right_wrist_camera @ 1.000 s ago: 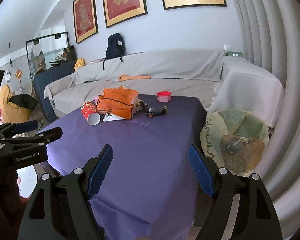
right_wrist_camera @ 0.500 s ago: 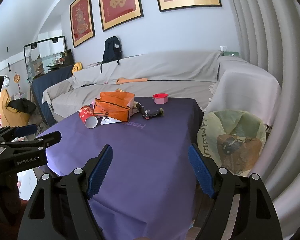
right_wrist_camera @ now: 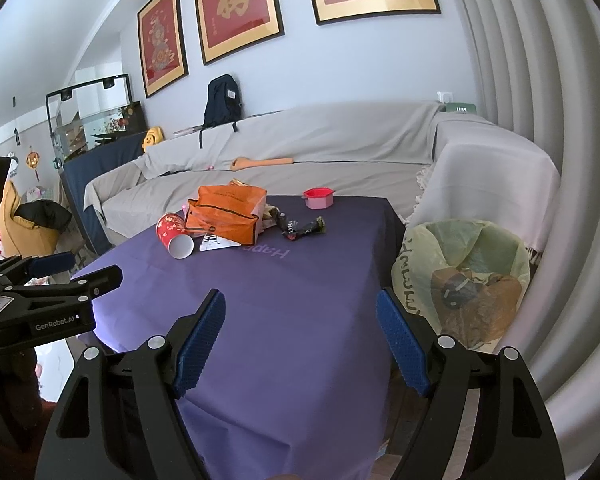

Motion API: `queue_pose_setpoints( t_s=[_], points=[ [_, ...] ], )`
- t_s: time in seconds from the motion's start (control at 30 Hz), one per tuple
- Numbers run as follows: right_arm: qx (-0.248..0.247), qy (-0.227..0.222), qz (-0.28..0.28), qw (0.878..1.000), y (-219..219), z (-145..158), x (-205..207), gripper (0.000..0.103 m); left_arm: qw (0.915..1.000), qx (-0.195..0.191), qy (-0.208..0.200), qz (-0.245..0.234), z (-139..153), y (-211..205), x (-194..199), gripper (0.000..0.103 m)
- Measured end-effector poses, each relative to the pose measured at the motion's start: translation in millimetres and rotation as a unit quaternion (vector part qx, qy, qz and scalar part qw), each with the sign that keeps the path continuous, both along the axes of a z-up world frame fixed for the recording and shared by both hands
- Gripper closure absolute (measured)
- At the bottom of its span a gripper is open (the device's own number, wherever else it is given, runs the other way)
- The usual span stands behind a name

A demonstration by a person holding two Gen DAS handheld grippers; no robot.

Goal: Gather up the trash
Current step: 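Approach the table with both tools open toward the trash pile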

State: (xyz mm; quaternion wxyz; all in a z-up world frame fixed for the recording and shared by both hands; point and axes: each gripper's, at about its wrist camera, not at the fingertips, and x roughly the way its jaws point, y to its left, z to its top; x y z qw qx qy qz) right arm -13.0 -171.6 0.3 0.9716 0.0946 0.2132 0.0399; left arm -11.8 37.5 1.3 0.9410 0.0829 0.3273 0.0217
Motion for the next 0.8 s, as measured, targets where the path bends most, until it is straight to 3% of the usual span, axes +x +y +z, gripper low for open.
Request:
queue_pose_setpoints(
  t_s=[0.8],
  points=[
    [-0.005, 0.002, -0.001, 1.0, -2.8, -0.6, 1.7, 0.029, 0.9999, -0.006, 0.007, -0.007, -3.0, 1.4, 3.4, 0.025]
  ],
)
